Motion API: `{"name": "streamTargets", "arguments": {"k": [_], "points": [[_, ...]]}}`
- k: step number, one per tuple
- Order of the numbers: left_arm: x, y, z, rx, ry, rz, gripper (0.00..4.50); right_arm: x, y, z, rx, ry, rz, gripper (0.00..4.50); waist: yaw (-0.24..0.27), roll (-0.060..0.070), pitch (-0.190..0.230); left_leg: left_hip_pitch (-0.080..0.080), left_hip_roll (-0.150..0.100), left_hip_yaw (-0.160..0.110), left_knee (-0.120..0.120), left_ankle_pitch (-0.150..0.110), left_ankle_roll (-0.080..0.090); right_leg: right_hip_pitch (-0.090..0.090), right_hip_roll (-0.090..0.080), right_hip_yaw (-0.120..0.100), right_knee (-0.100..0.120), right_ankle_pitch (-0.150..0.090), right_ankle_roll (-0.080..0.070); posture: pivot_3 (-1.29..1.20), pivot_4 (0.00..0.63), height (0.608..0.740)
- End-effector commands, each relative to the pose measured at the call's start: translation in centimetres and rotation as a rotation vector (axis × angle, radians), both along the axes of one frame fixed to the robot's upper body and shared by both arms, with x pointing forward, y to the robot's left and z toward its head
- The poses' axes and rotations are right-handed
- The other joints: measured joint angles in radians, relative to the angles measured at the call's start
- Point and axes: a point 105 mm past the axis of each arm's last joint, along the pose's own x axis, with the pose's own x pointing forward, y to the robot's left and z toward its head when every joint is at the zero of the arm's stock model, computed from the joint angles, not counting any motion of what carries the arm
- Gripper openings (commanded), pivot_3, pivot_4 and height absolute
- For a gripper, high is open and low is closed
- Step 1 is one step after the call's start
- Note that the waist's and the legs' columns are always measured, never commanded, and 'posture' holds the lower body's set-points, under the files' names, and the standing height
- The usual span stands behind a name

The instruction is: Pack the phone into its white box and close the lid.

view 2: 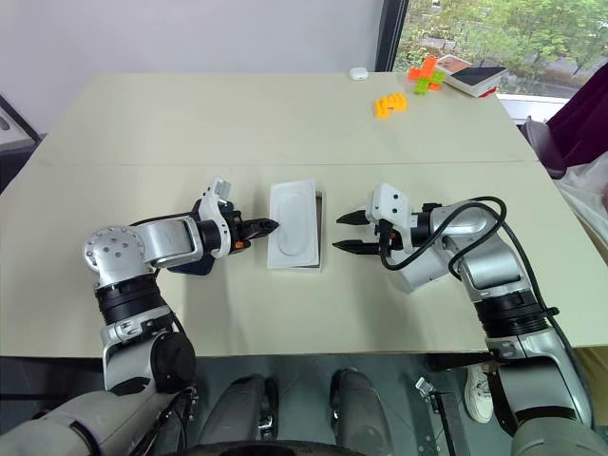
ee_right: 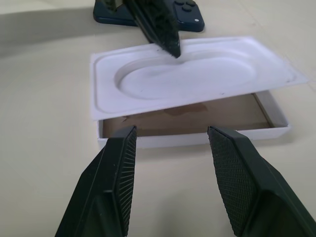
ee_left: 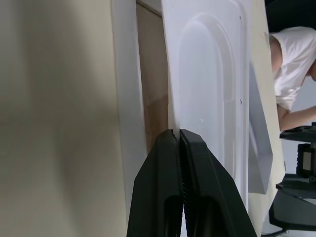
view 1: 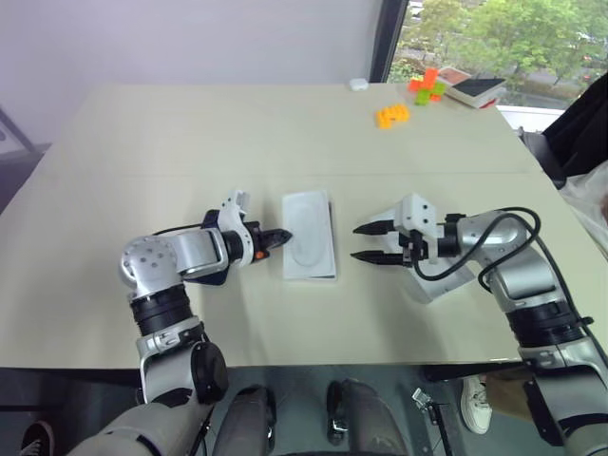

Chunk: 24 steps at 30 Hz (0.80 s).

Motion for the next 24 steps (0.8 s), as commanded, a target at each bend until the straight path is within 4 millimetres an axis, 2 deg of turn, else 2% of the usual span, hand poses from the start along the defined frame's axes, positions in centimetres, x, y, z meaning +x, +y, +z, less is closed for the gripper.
{"name": "streamTargets", "arguments": {"k": [1, 3, 6, 11, 20, 24], "points": [[0.0, -0.6, 1.0, 0.013, -0.038, -0.027, 0.00, 0.1, 0.1, 0.7, 0.014, -0.045, 0.000, 2.37, -0.001, 0.000, 0.000, 0.000, 0.000, 0.000, 0.000, 0.000, -0.001, 0.000, 0.000, 0.000, 0.000, 0.000, 0.000, 0.00, 0.150, 0.740], [0.1, -0.7, 1.0, 0.012, -0.037, -0.029, 0.00, 0.1, 0.2, 0.6, 0.011, -0.051, -0.002, 2.37, -0.001, 0.000, 0.000, 0.000, 0.000, 0.000, 0.000, 0.003, -0.005, 0.000, 0.000, 0.000, 0.000, 0.000, 0.000, 0.00, 0.150, 0.740], [0.3, -0.5, 1.3, 0.020, -0.042, -0.026, 1.00, 0.2, 0.3, 0.5, 0.010, -0.053, -0.004, 2.42, -0.001, 0.000, 0.000, 0.000, 0.000, 0.000, 0.000, 0.003, -0.005, 0.000, 0.000, 0.000, 0.000, 0.000, 0.000, 0.00, 0.150, 0.740], [0.6, -0.5, 2.3, 0.025, -0.078, -0.048, 3.44, 0.4, 0.5, 0.3, 0.012, -0.046, -0.004, 2.42, -0.004, 0.000, 0.000, 0.000, -0.001, 0.000, 0.000, 0.003, -0.005, 0.000, 0.001, 0.000, 0.000, 0.000, 0.000, 0.00, 0.150, 0.740], [0.8, 0.5, 4.7, 0.008, -0.168, -0.041, 3.44, 0.8, 1.2, 0.6, 0.042, -0.036, -0.007, 2.42, -0.004, 0.000, 0.000, 0.000, 0.000, 0.000, 0.000, 0.003, -0.006, 0.000, 0.001, 0.000, 0.000, 0.000, 0.000, 0.00, 0.150, 0.740], [0.6, 1.5, 5.4, 0.017, -0.210, -0.027, 3.44, 1.0, 2.3, 1.1, 0.083, -0.023, -0.012, 2.42, -0.004, 0.000, 0.000, 0.000, 0.000, 0.000, 0.000, 0.004, -0.006, 0.000, 0.001, 0.000, 0.000, 0.000, 0.000, 0.00, 0.150, 0.740]]}}
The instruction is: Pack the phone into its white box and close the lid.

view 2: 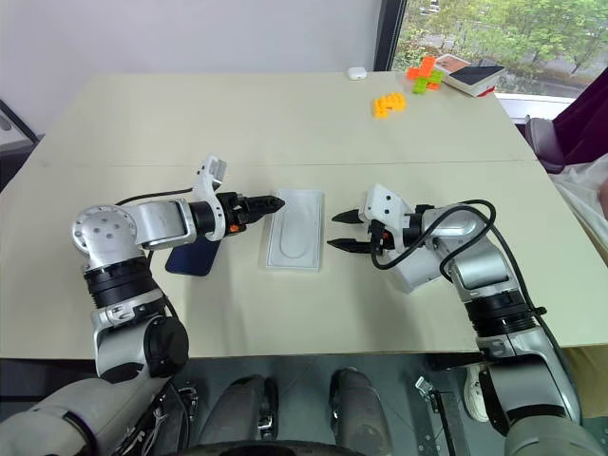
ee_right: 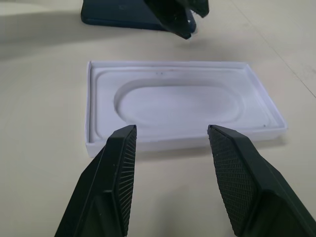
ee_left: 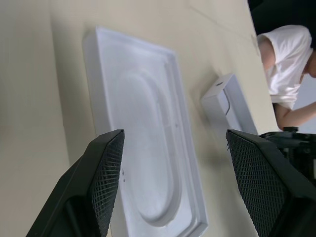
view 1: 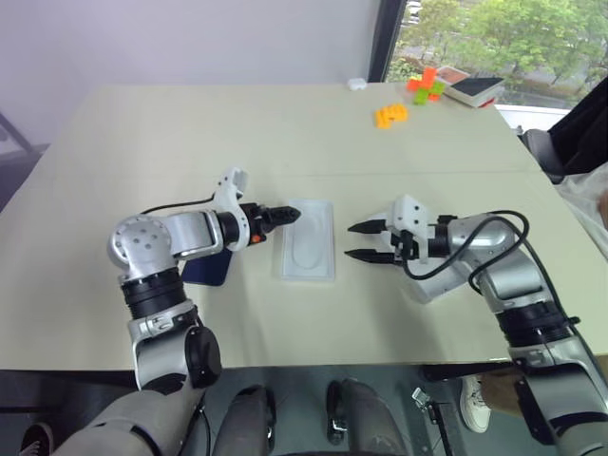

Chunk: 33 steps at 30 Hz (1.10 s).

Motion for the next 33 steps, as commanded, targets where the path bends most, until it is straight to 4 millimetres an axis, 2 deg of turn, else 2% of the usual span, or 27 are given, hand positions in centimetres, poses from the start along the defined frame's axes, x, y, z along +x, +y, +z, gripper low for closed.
{"name": "streamTargets", "arguments": {"k": [1, 4, 6, 7, 8, 9, 12, 14, 18, 23, 27, 33], "points": [[-0.4, 0.6, 2.2, -0.019, -0.100, -0.009, 3.44, 0.2, 1.1, 1.6, 0.042, -0.027, 0.007, 2.42, 0.001, 0.000, 0.000, 0.000, 0.000, 0.000, 0.000, 0.000, 0.000, 0.000, 0.000, 0.000, 0.000, 0.000, 0.000, 0.00, 0.150, 0.740], [-0.6, 1.8, 3.5, 0.010, -0.203, 0.016, 3.44, 0.7, 2.0, 1.8, 0.058, -0.026, -0.018, 2.42, 0.000, 0.000, 0.000, 0.000, 0.000, 0.000, 0.000, 0.000, 0.000, 0.000, 0.000, 0.000, 0.000, 0.000, 0.000, 0.00, 0.150, 0.740], [-0.5, 3.6, 3.8, 0.107, -0.314, 0.069, 3.44, 1.1, 3.4, 2.4, 0.091, -0.055, -0.035, 2.42, -0.007, 0.000, 0.000, 0.000, 0.000, 0.000, 0.000, 0.000, 0.000, 0.000, 0.000, 0.000, 0.000, 0.000, 0.000, 0.00, 0.150, 0.740], [-0.5, 4.6, 3.3, 0.193, -0.355, 0.091, 3.44, 1.3, 4.2, 2.6, 0.112, -0.067, -0.038, 2.42, -0.009, 0.001, 0.000, 0.001, 0.001, 0.001, -0.001, 0.000, -0.001, -0.001, 0.000, 0.001, 0.000, 0.000, 0.000, 0.00, 0.150, 0.740], [-0.6, 5.5, 2.5, 0.248, -0.376, 0.097, 3.50, 1.2, 5.1, 2.6, 0.116, -0.077, -0.031, 1.87, -0.011, 0.001, 0.000, 0.001, 0.001, 0.001, -0.002, 0.001, -0.002, -0.001, 0.000, 0.001, 0.001, 0.000, 0.000, 0.00, 0.150, 0.740], [-0.7, 6.0, 1.9, 0.281, -0.386, 0.094, 3.50, 1.2, 5.6, 2.6, 0.117, -0.083, -0.026, 1.57, -0.010, 0.001, 0.000, 0.002, 0.001, 0.002, -0.003, 0.001, -0.003, -0.001, 0.001, 0.001, 0.001, 0.000, -0.001, 0.00, 0.150, 0.740], [-0.8, 7.1, 1.7, 0.299, -0.436, 0.101, 3.50, 1.2, 6.8, 2.3, 0.104, -0.088, -0.026, 0.04, 0.007, 0.001, 0.000, 0.000, 0.001, 0.001, -0.003, 0.002, -0.004, -0.002, 0.001, 0.000, 0.000, 0.000, -0.001, 0.00, 0.150, 0.740], [-1.1, 8.0, 2.3, 0.355, -0.542, 0.111, 3.50, 2.1, 6.9, 0.8, -0.011, -0.123, -0.068, 0.01, 0.012, 0.001, 0.000, -0.002, 0.001, 0.000, -0.002, 0.001, -0.003, -0.002, 0.000, -0.001, -0.001, 0.000, -0.001, 0.00, 0.150, 0.740], [-2.2, 9.0, 2.5, 0.404, -0.639, 0.060, 3.50, 2.7, 7.6, -0.6, -0.066, -0.105, -0.114, 0.01, 0.015, 0.001, 0.000, -0.002, 0.000, 0.002, 0.000, -0.002, 0.004, -0.002, -0.002, 0.001, -0.002, 0.000, -0.001, 0.00, 0.150, 0.740], [-2.6, 9.7, 2.1, 0.422, -0.648, 0.048, 3.50, 2.5, 8.1, -1.9, -0.119, -0.101, -0.105, 0.01, 0.016, 0.001, 0.000, -0.002, 0.001, 0.001, -0.001, -0.005, 0.009, -0.002, -0.001, 0.000, -0.002, 0.000, -0.001, 0.00, 0.150, 0.740], [-2.6, 9.6, 1.9, 0.411, -0.637, 0.041, 3.50, 2.6, 7.1, -3.9, -0.258, -0.151, -0.095, 0.01, 0.015, 0.001, 0.000, -0.002, 0.001, 0.001, -0.001, -0.006, 0.010, -0.002, -0.001, 0.000, -0.002, 0.000, -0.001, 0.00, 0.150, 0.740], [-2.5, 9.4, 2.0, 0.406, -0.641, 0.035, 3.50, 2.7, 6.7, -4.2, -0.275, -0.140, -0.099, 0.01, 0.015, 0.001, 0.000, -0.001, 0.001, 0.001, 0.000, -0.006, 0.010, -0.002, 0.000, 0.000, -0.001, 0.000, -0.001, 0.00, 0.150, 0.740]]}}
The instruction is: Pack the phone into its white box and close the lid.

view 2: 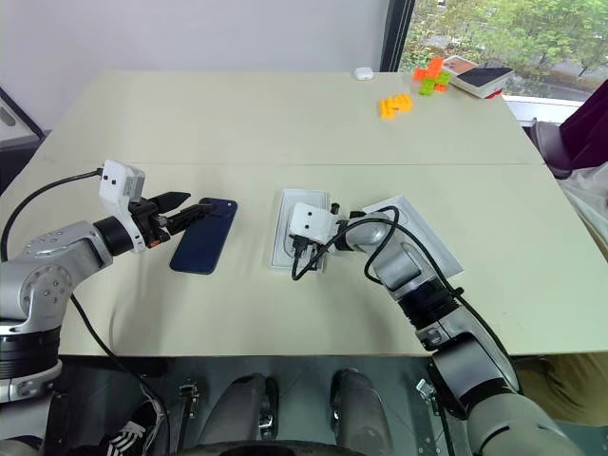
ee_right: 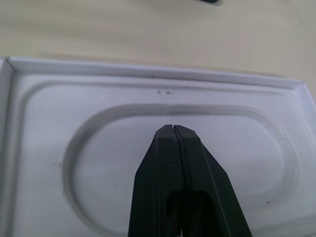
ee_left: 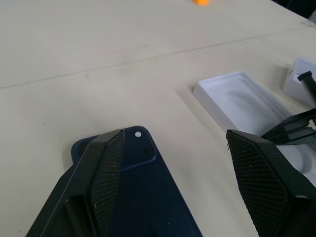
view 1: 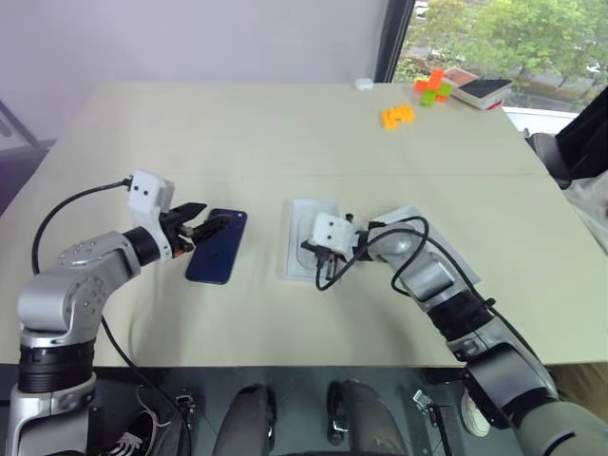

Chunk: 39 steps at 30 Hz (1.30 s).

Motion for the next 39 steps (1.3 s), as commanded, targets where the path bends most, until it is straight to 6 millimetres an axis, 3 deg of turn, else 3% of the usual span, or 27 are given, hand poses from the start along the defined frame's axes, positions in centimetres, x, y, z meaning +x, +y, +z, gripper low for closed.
{"name": "streamTargets", "arguments": {"k": [1, 5, 9, 17, 20, 24, 28, 36, 39], "points": [[0.0, -0.2, 1.1, 0.005, -0.045, -0.013, 3.50, 0.1, -0.2, 0.1, 0.000, 0.010, -0.005, 0.01, 0.000, 0.000, 0.000, 0.000, 0.000, 0.000, 0.000, 0.000, 0.000, 0.000, 0.000, 0.000, 0.000, 0.000, 0.000, 0.00, 0.150, 0.740], [0.1, -0.2, 1.0, 0.029, -0.059, -0.011, 3.50, -0.3, 0.5, 0.1, 0.017, 0.006, 0.017, 0.01, 0.000, 0.000, 0.000, 0.000, 0.000, 0.000, 0.000, 0.000, 0.000, 0.000, 0.000, 0.000, 0.000, 0.000, 0.000, 0.00, 0.150, 0.740], [0.1, -0.1, 1.0, 0.029, -0.065, -0.004, 3.50, -0.3, 1.5, 2.2, 0.160, 0.037, 0.012, 0.01, -0.006, 0.000, 0.000, 0.000, 0.000, 0.000, 0.000, 0.000, 0.000, 0.000, 0.000, 0.000, 0.000, 0.000, 0.000, 0.00, 0.150, 0.740], [0.3, 1.2, 0.7, 0.022, -0.033, 0.037, 3.50, 0.7, 0.3, 4.1, 0.188, -0.035, -0.013, 0.01, -0.015, 0.000, 0.000, 0.000, 0.000, 0.000, 0.000, 0.000, 0.000, 0.000, 0.000, 0.000, 0.000, 0.000, 0.000, 0.00, 0.150, 0.740], [0.4, 2.1, 0.6, -0.028, 0.016, 0.066, 3.50, 0.7, 0.9, 6.0, 0.254, -0.083, 0.007, 0.01, -0.018, 0.000, 0.000, 0.000, 0.000, 0.000, 0.000, 0.000, 0.000, 0.000, 0.000, 0.000, 0.000, 0.000, 0.000, 0.00, 0.150, 0.740], [0.3, 3.8, -0.2, -0.107, 0.109, 0.102, 3.50, 0.3, 2.4, 6.4, 0.284, -0.096, 0.036, 0.01, -0.021, 0.000, 0.000, 0.000, 0.001, 0.000, 0.000, 0.000, 0.000, 0.000, 0.001, 0.000, 0.001, 0.000, 0.000, 0.00, 0.150, 0.740], [0.2, 6.3, -1.2, -0.252, 0.260, 0.162, 3.50, 0.4, 4.1, 5.6, 0.250, -0.123, 0.040, 0.01, -0.020, 0.000, 0.000, 0.000, 0.001, 0.000, -0.001, 0.000, 0.000, -0.001, 0.001, 0.000, 0.001, 0.000, 0.000, 0.00, 0.150, 0.740], [0.3, 6.5, -2.5, -0.414, 0.470, 0.156, 3.50, 0.5, 8.6, 5.5, 0.252, -0.081, 0.023, 0.01, -0.021, 0.000, 0.000, 0.000, 0.000, 0.000, 0.000, 0.000, 0.000, 0.000, 0.000, 0.000, 0.001, 0.000, 0.000, 0.00, 0.150, 0.740], [0.8, 6.4, -2.9, -0.472, 0.519, 0.150, 3.50, 0.0, 9.7, 5.1, 0.237, 0.007, 0.040, 0.01, -0.021, 0.000, 0.000, 0.000, 0.000, -0.001, 0.000, 0.000, -0.001, -0.001, 0.000, 0.000, 0.002, 0.000, 0.000, 0.00, 0.150, 0.740]]}}
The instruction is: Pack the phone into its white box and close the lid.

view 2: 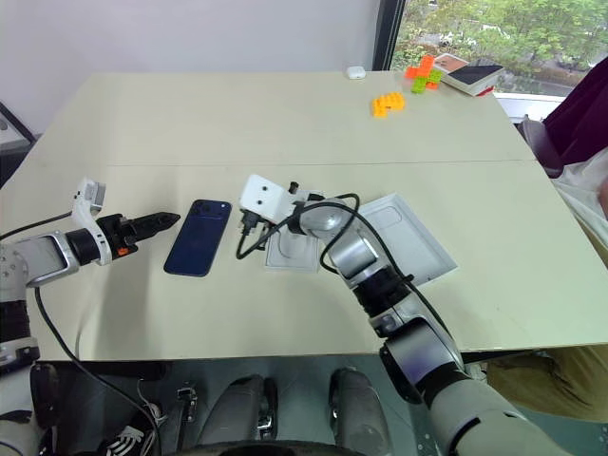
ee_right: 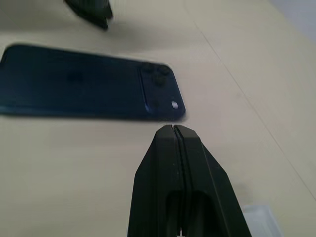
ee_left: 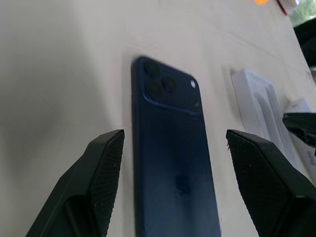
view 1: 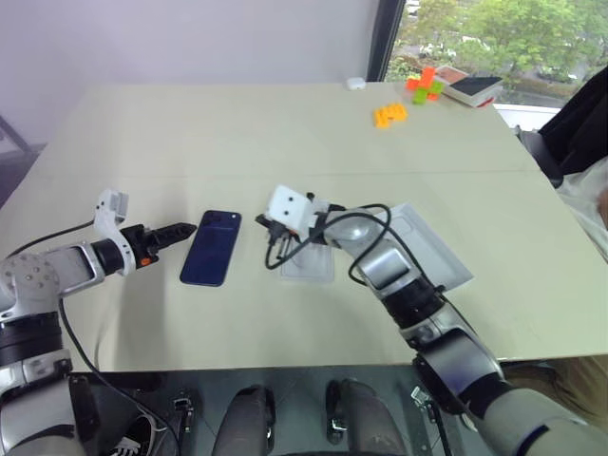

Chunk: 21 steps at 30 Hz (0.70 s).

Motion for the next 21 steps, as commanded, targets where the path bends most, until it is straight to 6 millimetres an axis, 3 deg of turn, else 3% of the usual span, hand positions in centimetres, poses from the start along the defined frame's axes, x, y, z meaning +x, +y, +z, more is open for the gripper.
{"name": "streamTargets", "arguments": {"k": [1, 9, 14, 21], "points": [[0.5, 0.1, 0.7, -0.048, 0.003, -0.007, 3.50, -0.4, 1.2, 0.4, -0.007, 0.079, 0.028, 0.01, 0.001, 0.000, 0.000, 0.000, 0.000, 0.000, 0.000, 0.000, 0.000, 0.000, 0.000, 0.000, 0.000, 0.000, 0.000, 0.00, 0.150, 0.740], [1.1, -1.6, 0.1, -0.223, 0.097, -0.094, 3.50, -0.1, 1.8, -2.0, -0.129, 0.174, -0.002, 0.01, -0.001, 0.000, 0.000, 0.000, 0.000, 0.000, 0.000, 0.000, 0.000, 0.000, 0.000, 0.000, 0.000, 0.000, 0.000, 0.00, 0.150, 0.740], [0.6, -2.2, -2.8, -0.148, 0.218, -0.124, 3.50, 0.3, 2.6, -2.4, -0.145, 0.193, -0.030, 0.01, -0.003, 0.000, 0.000, 0.000, 0.000, 0.001, 0.000, 0.000, 0.000, 0.000, 0.000, 0.000, 0.000, 0.000, 0.000, 0.00, 0.150, 0.740], [0.2, -3.0, -2.8, -0.157, 0.241, -0.178, 3.50, 0.2, 3.0, -2.5, -0.147, 0.194, -0.031, 0.01, -0.002, 0.000, -0.001, 0.001, -0.001, 0.000, 0.000, 0.001, -0.001, 0.000, -0.001, 0.000, 0.002, 0.000, 0.000, 0.00, 0.150, 0.740]]}}
